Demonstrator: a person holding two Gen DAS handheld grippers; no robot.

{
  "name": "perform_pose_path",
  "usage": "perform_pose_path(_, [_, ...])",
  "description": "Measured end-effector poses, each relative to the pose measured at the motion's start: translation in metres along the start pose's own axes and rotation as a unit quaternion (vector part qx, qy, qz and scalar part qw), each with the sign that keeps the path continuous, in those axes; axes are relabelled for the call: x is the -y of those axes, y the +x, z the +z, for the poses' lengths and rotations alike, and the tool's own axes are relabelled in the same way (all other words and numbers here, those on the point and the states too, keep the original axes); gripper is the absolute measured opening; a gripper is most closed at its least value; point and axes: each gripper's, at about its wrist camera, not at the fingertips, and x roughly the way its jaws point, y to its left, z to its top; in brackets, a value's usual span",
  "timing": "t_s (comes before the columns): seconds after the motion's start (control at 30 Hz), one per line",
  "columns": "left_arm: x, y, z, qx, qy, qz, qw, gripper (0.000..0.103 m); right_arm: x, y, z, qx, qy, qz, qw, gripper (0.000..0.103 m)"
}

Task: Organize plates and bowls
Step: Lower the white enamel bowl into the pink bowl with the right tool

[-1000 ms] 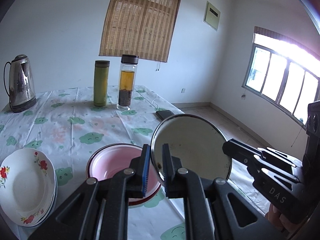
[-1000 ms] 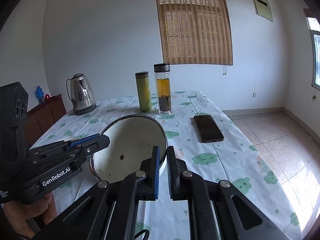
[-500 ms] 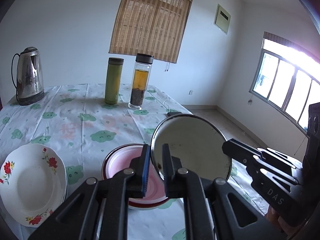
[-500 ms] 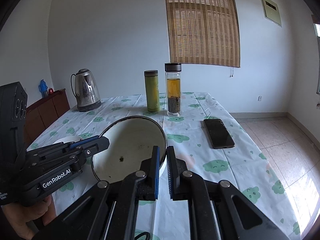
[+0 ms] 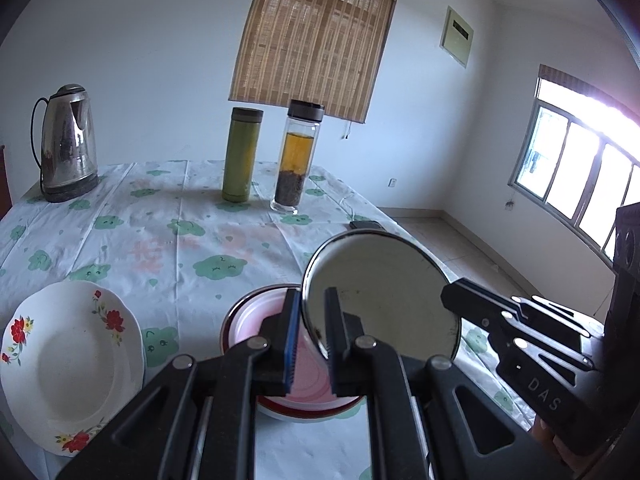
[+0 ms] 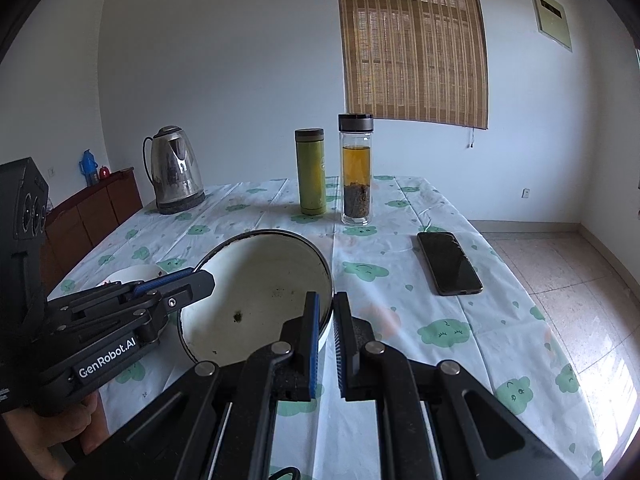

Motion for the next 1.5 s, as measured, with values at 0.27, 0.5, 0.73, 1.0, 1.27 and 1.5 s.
perform_pose_path(0.27, [-0.006, 0.008, -0.001, -0.01, -0.006, 0.007, 0.9999, 0.009, -0.003, 0.011, -0.001, -0.012, -0.003, 0.003, 1.0, 0.008])
perform_pose_path(0.5, [-0.011, 0.012, -0.002, -0.015, -0.011, 0.013, 0.9997, 0.009, -0.006, 0.018, 0.001, -0.017, -0.01, 0.003, 1.0, 0.008])
perform_pose_path(0.73, [-0.017, 0.019, -0.004, -0.025, -0.016, 0.018, 0.9994, 0.009, -0.01, 0.025, 0.002, -0.024, -0.019, 0.003, 1.0, 0.008])
perform_pose_path(1.0, [-0.023, 0.026, -0.007, -0.033, -0.023, 0.024, 0.9989, 0.009, -0.013, 0.035, 0.003, -0.035, -0.023, 0.004, 0.999, 0.008])
perform_pose_path(1.27, [-0.025, 0.03, -0.007, -0.038, -0.023, 0.032, 0.9985, 0.009, -0.012, 0.054, -0.005, -0.062, -0.019, 0.009, 0.998, 0.008])
perform_pose_path(1.5, [-0.026, 0.032, -0.008, -0.043, -0.023, 0.035, 0.9982, 0.009, -0.012, 0.059, -0.006, -0.071, -0.019, 0.01, 0.997, 0.008])
